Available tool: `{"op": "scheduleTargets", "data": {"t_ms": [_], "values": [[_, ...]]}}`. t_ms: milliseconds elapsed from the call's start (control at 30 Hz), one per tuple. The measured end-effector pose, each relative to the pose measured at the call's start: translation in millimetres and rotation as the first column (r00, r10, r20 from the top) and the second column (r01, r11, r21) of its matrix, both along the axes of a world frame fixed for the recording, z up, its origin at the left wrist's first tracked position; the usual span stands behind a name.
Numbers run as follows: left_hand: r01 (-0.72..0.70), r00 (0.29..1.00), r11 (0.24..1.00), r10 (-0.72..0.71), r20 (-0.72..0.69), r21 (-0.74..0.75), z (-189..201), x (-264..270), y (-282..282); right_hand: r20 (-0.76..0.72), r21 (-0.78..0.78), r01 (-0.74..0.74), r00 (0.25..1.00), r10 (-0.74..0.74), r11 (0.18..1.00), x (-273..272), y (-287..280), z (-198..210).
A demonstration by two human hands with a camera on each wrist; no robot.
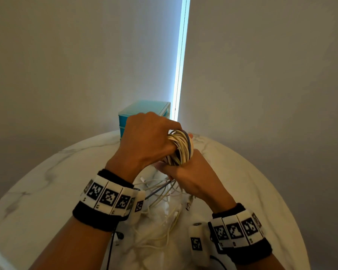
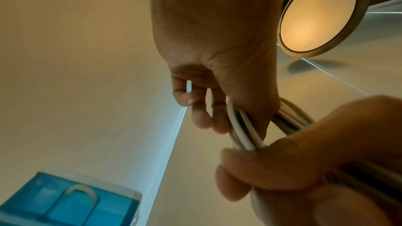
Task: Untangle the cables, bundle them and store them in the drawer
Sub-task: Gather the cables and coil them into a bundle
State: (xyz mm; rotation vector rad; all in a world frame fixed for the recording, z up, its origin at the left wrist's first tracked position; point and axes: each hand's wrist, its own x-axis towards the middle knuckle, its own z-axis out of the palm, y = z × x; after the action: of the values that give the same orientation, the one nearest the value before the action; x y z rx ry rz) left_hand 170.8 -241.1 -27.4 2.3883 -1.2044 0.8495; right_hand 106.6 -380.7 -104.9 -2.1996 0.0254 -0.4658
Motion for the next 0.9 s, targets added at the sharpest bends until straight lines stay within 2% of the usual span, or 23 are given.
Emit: {"op": "scheduleTargets", "data": {"t_ms": [100,167,233,300,400,467,500,533,600,667,700,767,900], "values": [[0.107,0.975,0.993,-0.095,0.202,-0.047,7.4,0.3,7.9,0.009,-0.123,0.063,0.998,-0.063,0.99,-3.1,3.4,10.2],[0.19,0.938,0.977,-0.152,0.311,-0.096,12.0,1.2,11.1,0.078,-0.124,0.112,0.992,-0.103,0.986,-8.5,9.1,20.3],[0.261,0.905,0.955,-0.193,0.378,-0.139,15.8,0.3,11.5,0.13,-0.051,0.111,0.986,-0.104,0.992,-17.5,16.0,32.0],[0.327,0.881,0.933,-0.242,0.406,-0.153,18.9,-0.8,12.2,0.099,-0.011,0.06,0.993,-0.059,0.998,-23.9,17.5,39.1],[0.302,0.884,0.939,-0.21,0.417,-0.166,25.6,-8.7,11.2,0.119,0.099,-0.132,0.986,0.12,0.986,-29.1,12.7,42.2],[0.258,0.945,0.945,-0.204,0.257,-0.201,31.3,-17.3,10.4,0.161,0.178,-0.116,0.983,0.088,0.977,-27.5,11.2,40.7],[0.242,0.969,0.946,-0.222,0.11,-0.217,32.6,-20.6,10.5,0.169,0.268,-0.108,0.984,0.064,0.957,-25.6,9.5,39.1],[0.248,0.963,0.94,-0.266,-0.049,-0.233,30.7,-21.6,10.0,0.178,0.378,-0.122,0.982,0.057,0.918,-22.9,6.1,36.7],[0.284,0.875,0.927,-0.354,-0.329,-0.243,24.3,-23.1,8.2,0.222,0.583,-0.151,0.975,0.022,0.798,-17.8,-8.8,28.2],[0.308,0.751,0.942,-0.326,-0.575,-0.132,14.6,-24.7,1.4,0.229,0.764,-0.202,0.973,0.036,0.613,-18.9,-23.8,25.4],[0.33,0.703,0.942,-0.281,-0.653,-0.05,8.2,-25.0,-2.5,0.235,0.831,-0.23,0.97,0.055,0.507,-19.6,-28.6,24.9],[0.364,0.668,0.931,-0.242,-0.703,0.026,-4.2,-23.2,-10.9,0.259,0.889,-0.269,0.963,0.077,0.371,-19.2,-34.5,27.0],[0.3,0.671,0.951,-0.153,-0.726,0.077,-11.6,-12.3,-19.7,0.291,0.902,-0.282,0.956,0.02,0.328,-25.4,-43.2,32.9]]}}
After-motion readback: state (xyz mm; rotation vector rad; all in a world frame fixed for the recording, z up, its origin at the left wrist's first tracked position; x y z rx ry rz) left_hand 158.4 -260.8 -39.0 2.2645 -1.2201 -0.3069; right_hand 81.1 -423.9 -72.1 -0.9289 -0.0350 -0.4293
